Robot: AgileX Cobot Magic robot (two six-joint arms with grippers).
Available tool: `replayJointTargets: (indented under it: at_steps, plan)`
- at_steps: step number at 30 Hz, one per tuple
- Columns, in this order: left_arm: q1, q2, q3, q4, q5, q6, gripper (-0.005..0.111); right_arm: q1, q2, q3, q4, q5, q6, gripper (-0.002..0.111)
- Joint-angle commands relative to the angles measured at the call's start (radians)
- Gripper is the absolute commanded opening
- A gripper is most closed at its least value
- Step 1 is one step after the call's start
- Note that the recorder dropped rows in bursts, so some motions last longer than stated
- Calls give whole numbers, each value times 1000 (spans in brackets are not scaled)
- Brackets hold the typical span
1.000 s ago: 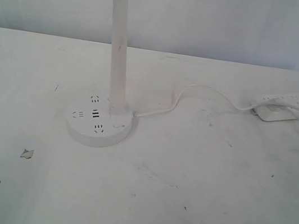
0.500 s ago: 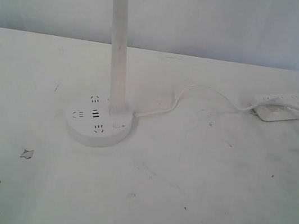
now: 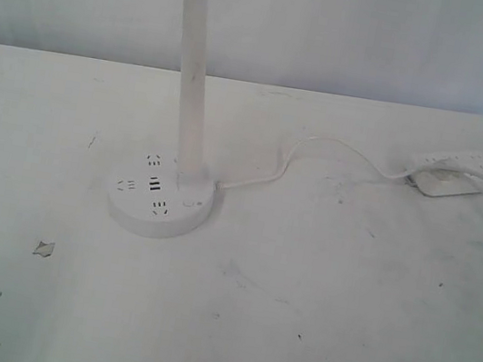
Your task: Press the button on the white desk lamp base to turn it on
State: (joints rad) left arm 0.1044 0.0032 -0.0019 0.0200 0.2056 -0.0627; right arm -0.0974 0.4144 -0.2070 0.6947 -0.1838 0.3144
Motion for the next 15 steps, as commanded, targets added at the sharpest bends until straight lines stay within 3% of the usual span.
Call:
replayJointTargets:
  at_steps: [1, 10, 12, 15]
  plan:
    - [-8, -3, 2, -4, -2, 0, 0, 42, 282, -200, -252, 203, 119, 0]
    - [-8, -3, 2, -4, -2, 0, 0, 256, 701, -486, -230, 393, -90, 0]
    - [-8, -3, 2, -4, -2, 0, 0, 296, 763, -527, -160, 410, -175, 0]
    - [-8, -3, 2, -4, -2, 0, 0, 327, 861, -596, 57, 498, -468, 0]
